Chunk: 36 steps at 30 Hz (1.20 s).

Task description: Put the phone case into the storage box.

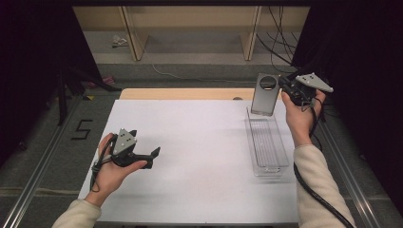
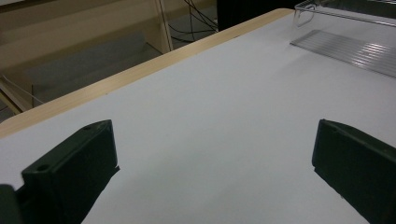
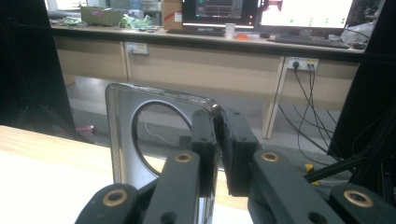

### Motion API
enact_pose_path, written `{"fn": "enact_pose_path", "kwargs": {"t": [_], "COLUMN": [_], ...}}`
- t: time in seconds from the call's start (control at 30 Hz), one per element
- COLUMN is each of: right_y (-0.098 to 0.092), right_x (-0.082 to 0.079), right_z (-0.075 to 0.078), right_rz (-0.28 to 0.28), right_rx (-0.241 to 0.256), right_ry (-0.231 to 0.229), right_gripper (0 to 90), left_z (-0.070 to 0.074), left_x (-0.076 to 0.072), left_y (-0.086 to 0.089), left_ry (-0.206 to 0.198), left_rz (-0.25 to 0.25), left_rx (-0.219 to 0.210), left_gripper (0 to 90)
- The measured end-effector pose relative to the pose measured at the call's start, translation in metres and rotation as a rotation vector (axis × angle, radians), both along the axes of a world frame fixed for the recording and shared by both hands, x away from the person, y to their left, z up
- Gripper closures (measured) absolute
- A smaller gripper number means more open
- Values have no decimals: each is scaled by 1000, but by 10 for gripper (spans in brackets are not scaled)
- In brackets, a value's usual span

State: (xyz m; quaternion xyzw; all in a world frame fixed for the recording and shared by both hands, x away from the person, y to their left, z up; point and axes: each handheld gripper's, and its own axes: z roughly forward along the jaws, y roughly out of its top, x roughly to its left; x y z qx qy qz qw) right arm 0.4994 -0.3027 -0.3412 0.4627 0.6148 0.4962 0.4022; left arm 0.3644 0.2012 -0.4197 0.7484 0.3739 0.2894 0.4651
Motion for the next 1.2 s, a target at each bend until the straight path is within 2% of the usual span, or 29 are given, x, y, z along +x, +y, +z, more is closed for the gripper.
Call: {"fn": "enact_pose_path", "kwargs": {"t": [0.27, 1.2], "right_y": [2, 5], "right_x": [1, 9], "right_z": [0, -9], "right_rz": [-8, -18], "right_rx": [-12, -22], "right_ry": [-16, -22], "right_gripper": [847, 847], "left_z": [0, 0], "left_x": [0, 0], "left_y": [0, 1], "left_ry": [0, 2], "left_rz": [-1, 2], "left_rx": [0, -2], "left_gripper": [0, 0]}}
